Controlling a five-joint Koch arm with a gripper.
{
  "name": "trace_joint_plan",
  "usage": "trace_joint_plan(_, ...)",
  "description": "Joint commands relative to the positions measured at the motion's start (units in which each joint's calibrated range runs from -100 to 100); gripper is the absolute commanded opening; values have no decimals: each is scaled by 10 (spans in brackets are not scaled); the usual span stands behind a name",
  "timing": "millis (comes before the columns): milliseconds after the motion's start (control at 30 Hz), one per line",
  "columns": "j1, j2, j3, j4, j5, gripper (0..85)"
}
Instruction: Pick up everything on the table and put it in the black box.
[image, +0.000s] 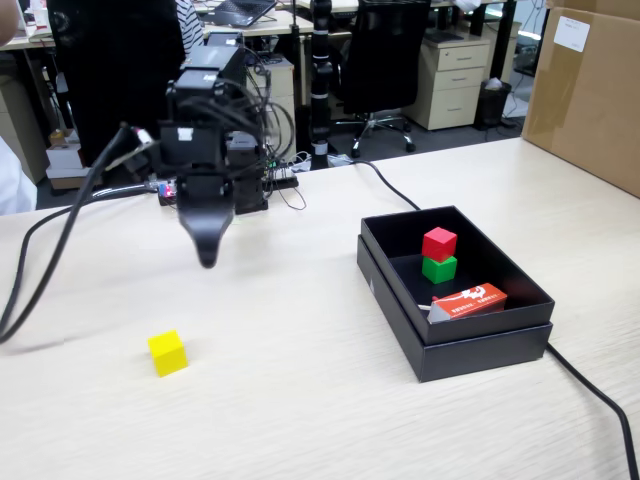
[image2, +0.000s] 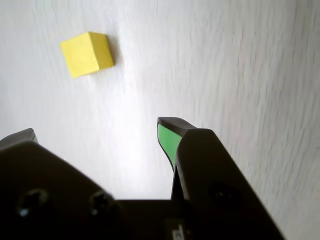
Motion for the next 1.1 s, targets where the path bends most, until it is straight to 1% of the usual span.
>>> trace_joint_plan(0, -11, 31, 48, 18, -8, 484)
trace_joint_plan(200, -19, 105, 90, 18, -13, 483)
trace_joint_plan(467, -25, 249, 210, 18, -34, 477)
trace_joint_plan(600, -27, 314, 262, 18, -39, 476)
trace_joint_plan(933, -21, 392, 309, 18, -44, 472)
trace_joint_plan(1000, -21, 402, 315, 18, -45, 463)
trace_joint_plan(1033, -21, 413, 319, 18, -47, 431)
trace_joint_plan(1067, -21, 417, 319, 18, -49, 431)
